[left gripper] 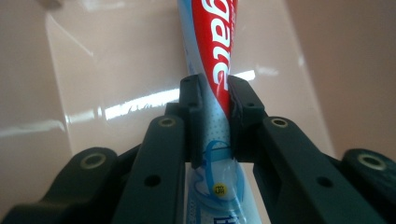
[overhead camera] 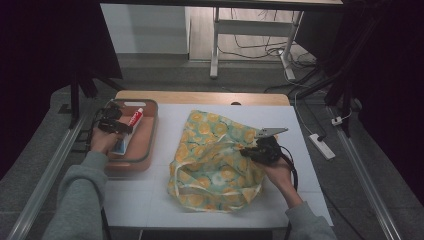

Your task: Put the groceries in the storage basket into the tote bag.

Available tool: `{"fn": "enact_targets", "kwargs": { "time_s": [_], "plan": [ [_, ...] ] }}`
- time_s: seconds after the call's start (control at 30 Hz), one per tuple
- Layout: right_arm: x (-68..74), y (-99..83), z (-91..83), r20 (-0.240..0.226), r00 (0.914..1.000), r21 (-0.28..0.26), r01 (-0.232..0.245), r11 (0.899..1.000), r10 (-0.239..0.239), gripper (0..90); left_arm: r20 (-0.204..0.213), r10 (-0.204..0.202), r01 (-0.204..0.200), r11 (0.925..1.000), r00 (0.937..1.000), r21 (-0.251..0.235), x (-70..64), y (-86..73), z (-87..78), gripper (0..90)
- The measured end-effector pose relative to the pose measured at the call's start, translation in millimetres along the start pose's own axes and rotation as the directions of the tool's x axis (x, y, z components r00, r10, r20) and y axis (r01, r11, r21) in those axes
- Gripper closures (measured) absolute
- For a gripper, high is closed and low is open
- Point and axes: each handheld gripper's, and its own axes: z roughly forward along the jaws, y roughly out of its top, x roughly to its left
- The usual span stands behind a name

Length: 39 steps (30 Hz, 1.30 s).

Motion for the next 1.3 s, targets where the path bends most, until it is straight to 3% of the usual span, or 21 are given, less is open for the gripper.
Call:
{"fn": "enact_targets", "kwargs": {
  "time_s": [0.17, 0.27, 0.4, 0.7, 0.83, 0.9, 1.1, 1.3],
  "plan": [
    [0.7, 0.3, 0.6, 0.0, 1.0, 0.0, 0.002, 1.0, -0.002, 86.9, 0.057, 0.041, -0.035, 0.993, 0.9975, -0.113, -3.5, -4.5, -27.6, 77.6],
    [1.5, 0.7, 0.8, 0.0, 1.0, -0.002, 0.002, 1.0, -0.002, 86.9, 0.081, 0.064, -0.05, 0.984, 0.9946, -0.171, -7.4, -7.6, -43.5, 77.7],
    [2.5, 1.8, 0.8, 0.002, 1.0, -0.007, 0.004, 1.0, -0.004, 86.9, 0.098, 0.109, -0.082, 0.9658, 0.9892, -0.246, -14.0, -11.8, -61.3, 78.0],
    [2.6, 2.7, 0.1, 0.005, 1.0, -0.013, 0.003, 1.0, -0.003, 86.9, 0.167, 0.183, -0.114, 0.9287, 0.9688, -0.353, -30.4, -19.0, -87.9, 78.2],
    [2.7, 3.0, 0.7, 0.005, 1.0, -0.013, 0.005, 1.0, -0.005, 86.9, 0.192, 0.231, -0.144, 0.9125, 0.9539, -0.383, -43.5, -23.5, -97.3, 78.3],
    [2.8, 3.3, 1.0, 0.005, 1.0, -0.013, 0.005, 1.0, -0.005, 86.9, 0.207, 0.258, -0.158, 0.902, 0.9436, -0.402, -52.4, -26.5, -101.8, 78.3],
    [3.6, 4.6, 2.4, 0.002, 1.0, -0.015, 0.006, 1.0, -0.006, 86.9, 0.263, 0.358, -0.217, 0.8693, 0.8957, -0.444, -86.3, -34.3, -112.8, 78.4],
    [4.3, 6.1, 1.5, 0.001, 1.0, -0.02, 0.009, 1.0, -0.009, 86.9, 0.318, 0.451, -0.271, 0.8371, 0.834, -0.475, -120.3, -39.0, -116.9, 78.6]
  ]
}}
